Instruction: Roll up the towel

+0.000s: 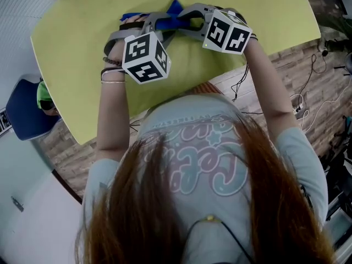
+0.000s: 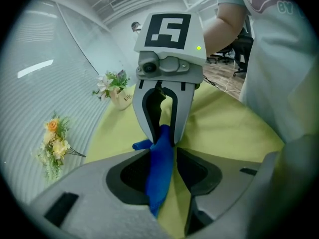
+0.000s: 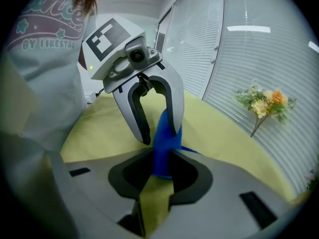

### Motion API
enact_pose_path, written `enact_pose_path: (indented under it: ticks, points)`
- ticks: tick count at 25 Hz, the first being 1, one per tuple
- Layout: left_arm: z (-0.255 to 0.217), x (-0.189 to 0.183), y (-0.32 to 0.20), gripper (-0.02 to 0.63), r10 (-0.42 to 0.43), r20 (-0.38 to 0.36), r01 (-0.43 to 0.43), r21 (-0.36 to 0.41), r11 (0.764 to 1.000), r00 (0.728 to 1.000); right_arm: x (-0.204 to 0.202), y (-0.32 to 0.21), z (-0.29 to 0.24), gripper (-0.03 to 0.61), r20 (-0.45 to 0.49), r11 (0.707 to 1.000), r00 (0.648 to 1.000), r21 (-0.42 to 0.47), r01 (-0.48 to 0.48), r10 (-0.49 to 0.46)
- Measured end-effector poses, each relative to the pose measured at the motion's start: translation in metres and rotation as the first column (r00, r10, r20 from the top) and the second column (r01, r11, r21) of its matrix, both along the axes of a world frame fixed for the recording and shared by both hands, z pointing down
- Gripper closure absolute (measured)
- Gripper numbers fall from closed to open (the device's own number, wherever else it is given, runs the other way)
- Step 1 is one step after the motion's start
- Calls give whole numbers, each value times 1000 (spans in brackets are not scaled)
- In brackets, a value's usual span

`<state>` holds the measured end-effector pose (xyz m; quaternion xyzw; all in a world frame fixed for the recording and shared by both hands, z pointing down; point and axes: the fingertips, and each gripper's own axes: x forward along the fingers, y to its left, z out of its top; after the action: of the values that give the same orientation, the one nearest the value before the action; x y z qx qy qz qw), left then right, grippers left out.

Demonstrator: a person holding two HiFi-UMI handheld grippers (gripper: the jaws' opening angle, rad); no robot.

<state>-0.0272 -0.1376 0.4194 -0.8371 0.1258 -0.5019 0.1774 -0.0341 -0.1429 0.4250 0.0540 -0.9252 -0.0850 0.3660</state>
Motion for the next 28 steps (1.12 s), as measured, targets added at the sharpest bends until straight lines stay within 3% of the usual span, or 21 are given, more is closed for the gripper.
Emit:
enact_pose_path:
  ticks: [8, 18, 23, 28]
  points:
    - [3, -5, -2, 443, -15, 35, 15, -10, 1000, 999, 0, 8, 0, 485, -5, 998, 998, -17, 57, -57]
    - [9, -2, 5, 466, -90, 11, 90, -192, 977, 996, 5, 13, -5, 468, 36, 998, 998, -49, 46, -44]
    - [8, 1, 14, 476, -121, 0, 115, -310, 944, 993, 10, 16, -14, 411, 81, 999, 996, 37, -30, 27]
    - [7, 2, 15, 477, -149, 3, 140, -372, 918, 989, 13, 20, -28, 385, 91, 970, 995, 238, -54, 33]
